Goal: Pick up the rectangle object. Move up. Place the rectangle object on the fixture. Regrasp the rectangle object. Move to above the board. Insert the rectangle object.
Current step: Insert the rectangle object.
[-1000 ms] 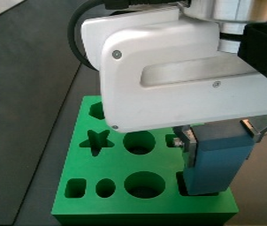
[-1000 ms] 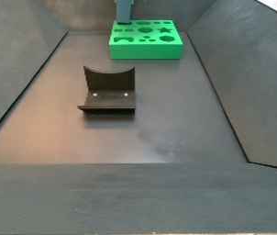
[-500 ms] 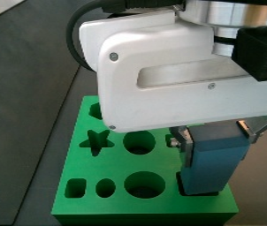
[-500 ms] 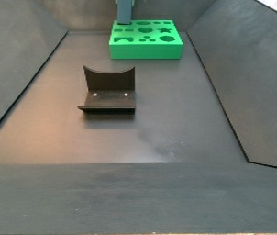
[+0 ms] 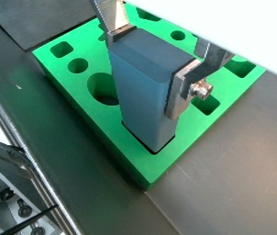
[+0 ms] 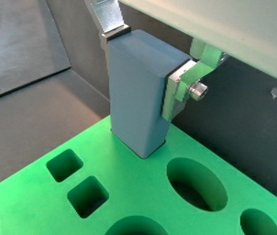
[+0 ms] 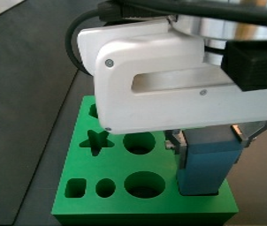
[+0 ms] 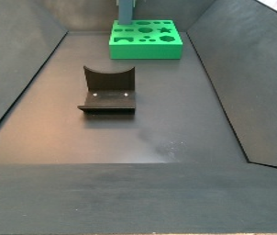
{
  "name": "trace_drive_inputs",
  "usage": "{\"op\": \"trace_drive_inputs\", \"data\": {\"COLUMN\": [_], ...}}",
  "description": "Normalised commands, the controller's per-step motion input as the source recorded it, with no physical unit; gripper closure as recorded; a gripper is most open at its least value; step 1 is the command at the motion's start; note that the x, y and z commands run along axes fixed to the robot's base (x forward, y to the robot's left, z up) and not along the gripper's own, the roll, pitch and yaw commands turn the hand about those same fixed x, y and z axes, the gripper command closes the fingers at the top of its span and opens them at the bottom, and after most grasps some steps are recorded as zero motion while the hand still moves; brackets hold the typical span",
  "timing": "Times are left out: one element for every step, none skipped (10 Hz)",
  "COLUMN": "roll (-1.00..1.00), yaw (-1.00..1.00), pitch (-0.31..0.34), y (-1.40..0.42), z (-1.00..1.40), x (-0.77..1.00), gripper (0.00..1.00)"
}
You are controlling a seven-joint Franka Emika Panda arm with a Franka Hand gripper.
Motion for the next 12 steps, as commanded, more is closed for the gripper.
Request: {"op": "trace_drive_inputs", "data": {"roll": [0.00,0.00,0.00,0.16,0.33,0.35,0.34,0.29,0.22,0.00,0.00,0.00], "yaw": [-0.40,-0.10,0.00,0.00,0.00,0.02,0.02,0.00,0.00,-0.04,0.00,0.00], "pitch": [0.000,0.000,0.000,0.090,0.184,0.153,0.116,0.067,0.030,0.000,0.026,0.000], "y": [0.00,0.00,-0.10,-0.16,-0.31,-0.23,-0.14,0.00,0.00,0.08,0.00,0.00], "z": [-0.16,-0.03,-0.11,-0.32,-0.21,-0.45,-0.42,-0.33,-0.37,0.03,0.00,0.00], "x": [0.00,0.00,0.19,0.84,0.79,0.95,1.00,1.00,1.00,0.00,0.02,0.00], "gripper": [1.00,1.00,1.00,1.00,1.00,1.00,1.00,1.00,1.00,1.00,1.00,1.00]}}
